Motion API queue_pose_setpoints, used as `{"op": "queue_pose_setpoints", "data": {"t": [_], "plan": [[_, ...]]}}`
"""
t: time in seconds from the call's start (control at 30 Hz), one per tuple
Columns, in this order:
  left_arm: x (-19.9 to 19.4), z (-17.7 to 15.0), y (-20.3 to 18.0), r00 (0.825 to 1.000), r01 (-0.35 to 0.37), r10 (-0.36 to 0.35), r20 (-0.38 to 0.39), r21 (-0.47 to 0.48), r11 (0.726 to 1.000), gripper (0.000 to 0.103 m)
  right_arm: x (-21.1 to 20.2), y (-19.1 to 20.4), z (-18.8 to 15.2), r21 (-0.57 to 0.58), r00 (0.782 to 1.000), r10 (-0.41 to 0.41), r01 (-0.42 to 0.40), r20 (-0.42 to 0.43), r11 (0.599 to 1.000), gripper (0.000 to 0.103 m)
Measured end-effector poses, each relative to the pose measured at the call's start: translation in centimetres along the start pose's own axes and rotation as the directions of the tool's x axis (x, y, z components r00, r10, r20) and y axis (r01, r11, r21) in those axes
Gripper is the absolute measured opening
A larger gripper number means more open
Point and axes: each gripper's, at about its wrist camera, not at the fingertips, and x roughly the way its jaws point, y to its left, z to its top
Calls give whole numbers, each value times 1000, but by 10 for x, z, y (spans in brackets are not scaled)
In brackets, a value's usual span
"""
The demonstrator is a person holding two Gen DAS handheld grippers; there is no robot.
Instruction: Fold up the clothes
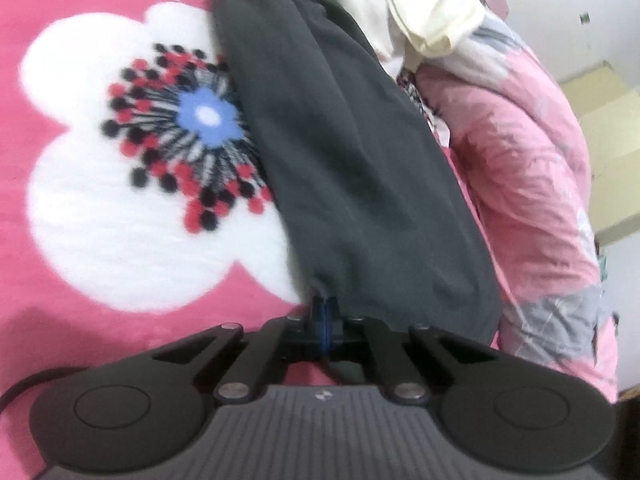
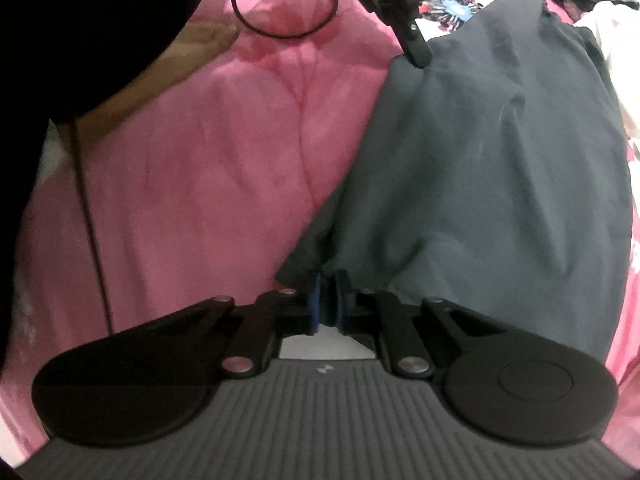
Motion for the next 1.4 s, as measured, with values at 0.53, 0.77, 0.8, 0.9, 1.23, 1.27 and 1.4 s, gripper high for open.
{"op": "queue_pose_setpoints", "data": {"t": [0.53,0.77,0.8,0.9,1.23,1.27,1.4], "plan": [[-26,-4,-1,998,-58,54,45,90,994,45,-39,-48,-1,269,990,-42,5,133,963,8],[-31,11,-37,981,-67,27,190,205,976,51,19,-37,-40,253,973,103,-49,-207,966,10],[-28,13,-43,981,-66,21,193,230,971,51,12,-37,-39,246,972,106,-53,-208,968,10],[-10,16,-63,986,-58,3,169,321,945,51,-12,-42,-32,237,979,106,-62,-176,970,13],[36,-3,-70,987,-149,112,113,411,899,52,-5,-119,-40,601,983,-185,154,-10,784,44],[35,-3,-70,987,-149,112,113,409,900,52,-1,-121,-54,637,988,-147,147,-54,757,41],[25,-2,-59,990,-126,93,110,355,926,52,-18,-119,-62,605,978,-160,208,-133,769,32]]}}
